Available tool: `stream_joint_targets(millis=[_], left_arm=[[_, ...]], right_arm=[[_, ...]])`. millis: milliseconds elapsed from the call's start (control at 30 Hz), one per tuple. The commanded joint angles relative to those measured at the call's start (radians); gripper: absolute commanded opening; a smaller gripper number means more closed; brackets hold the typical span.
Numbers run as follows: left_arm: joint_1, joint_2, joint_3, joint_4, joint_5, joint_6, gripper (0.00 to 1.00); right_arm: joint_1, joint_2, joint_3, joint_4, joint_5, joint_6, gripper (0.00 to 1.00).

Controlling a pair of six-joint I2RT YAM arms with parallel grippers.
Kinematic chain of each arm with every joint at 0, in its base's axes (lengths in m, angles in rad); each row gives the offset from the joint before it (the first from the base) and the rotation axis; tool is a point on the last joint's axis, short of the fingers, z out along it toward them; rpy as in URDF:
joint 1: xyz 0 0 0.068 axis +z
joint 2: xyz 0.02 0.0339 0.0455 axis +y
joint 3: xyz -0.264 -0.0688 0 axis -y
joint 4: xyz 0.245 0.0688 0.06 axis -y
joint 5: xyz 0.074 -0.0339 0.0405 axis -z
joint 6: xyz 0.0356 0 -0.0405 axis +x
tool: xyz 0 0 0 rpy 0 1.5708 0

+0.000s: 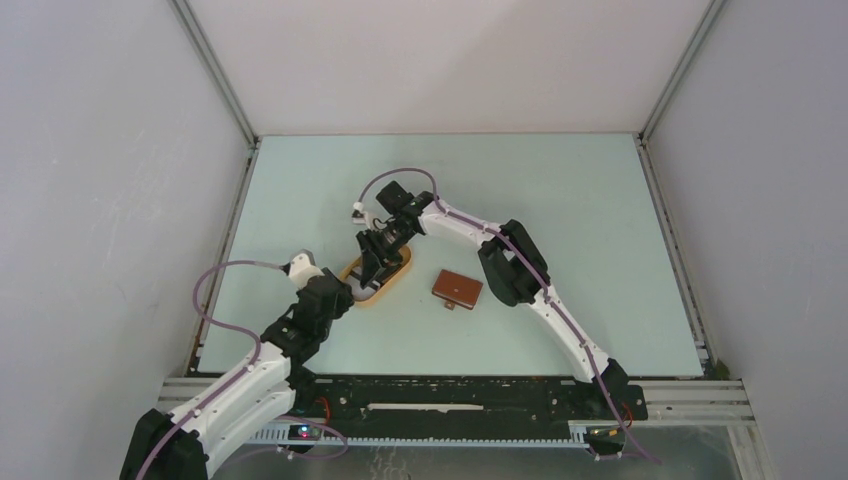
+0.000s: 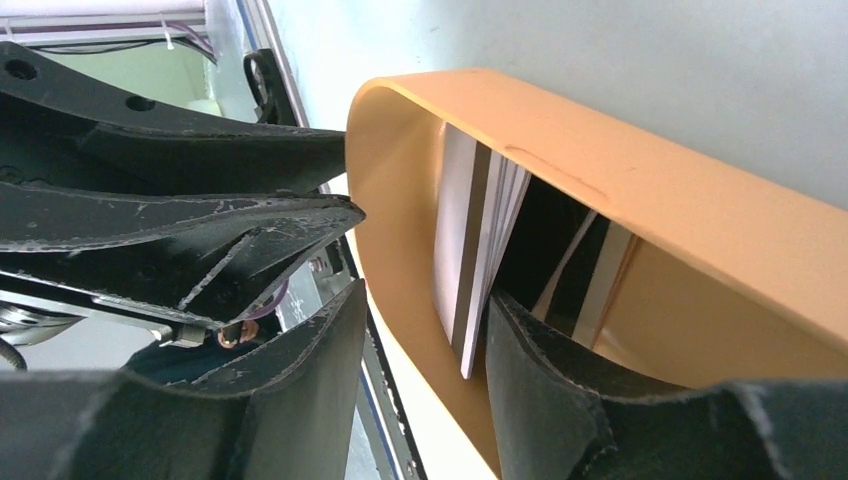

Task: Put the credit cards into the card holder
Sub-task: Pick up the credit card from the storage box.

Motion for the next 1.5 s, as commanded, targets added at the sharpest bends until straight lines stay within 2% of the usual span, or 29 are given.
stream_joint_targets(millis=[0, 167, 500, 1467], left_arm=[[0.009, -0.013, -0.014, 0.064, 0.012, 0.021, 0.35], [0.011, -0.02, -0.023, 0.071, 0.016, 0.02, 0.35], [0.014, -0.033, -0.03, 0.074, 0.022, 0.022, 0.35], [0.029, -0.115, -0.023, 0.009, 0.02, 0.043, 0.38]], right_arm=[[0.02, -0.002, 0.053, 0.036, -0.058, 0.044, 0.55], [0.024, 0.008, 0.052, 0.068, -0.084, 0.081, 0.55], [0.028, 0.03, 0.067, 0.054, -0.029, 0.066, 0.6], [-0.036, -0.03, 0.048, 0.044, -0.036, 0.059, 0.51]])
